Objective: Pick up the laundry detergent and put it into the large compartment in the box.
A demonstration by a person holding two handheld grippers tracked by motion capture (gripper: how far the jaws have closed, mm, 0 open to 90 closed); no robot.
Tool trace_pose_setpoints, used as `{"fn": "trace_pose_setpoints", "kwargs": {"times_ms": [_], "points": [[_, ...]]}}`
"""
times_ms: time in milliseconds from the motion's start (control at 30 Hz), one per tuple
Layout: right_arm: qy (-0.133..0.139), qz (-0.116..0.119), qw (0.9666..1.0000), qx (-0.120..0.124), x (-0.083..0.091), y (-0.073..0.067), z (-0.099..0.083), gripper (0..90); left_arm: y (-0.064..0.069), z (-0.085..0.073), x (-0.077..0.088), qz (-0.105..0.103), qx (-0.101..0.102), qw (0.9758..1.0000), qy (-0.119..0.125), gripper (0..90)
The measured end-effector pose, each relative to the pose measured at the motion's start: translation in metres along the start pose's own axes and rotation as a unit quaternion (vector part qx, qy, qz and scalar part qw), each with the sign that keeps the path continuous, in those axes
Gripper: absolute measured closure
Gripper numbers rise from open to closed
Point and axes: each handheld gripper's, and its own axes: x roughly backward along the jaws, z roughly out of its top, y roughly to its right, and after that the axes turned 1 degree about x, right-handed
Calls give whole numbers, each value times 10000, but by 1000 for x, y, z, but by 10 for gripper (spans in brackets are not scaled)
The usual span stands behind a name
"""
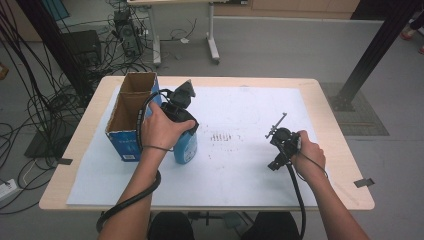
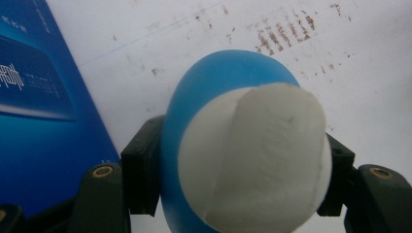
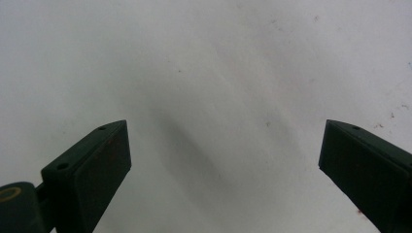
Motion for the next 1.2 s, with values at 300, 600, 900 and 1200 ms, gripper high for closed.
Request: {"fn": "trace_pose_setpoints", "kwargs": {"times_ms": [300,600,900,1200], "points": [[0,7,10000,8,0,0,0,44,0,0,0,4,0,10000,-2,363],[-2,9,10000,-1,0,-1,0,44,0,-1,0,3,18,10000,27,363],[-8,-12,10000,45,0,-1,0,44,0,-1,0,14,12,10000,24,362],[-7,-4,10000,15,0,-1,0,44,1,-1,0,24,14,10000,29,363]]}}
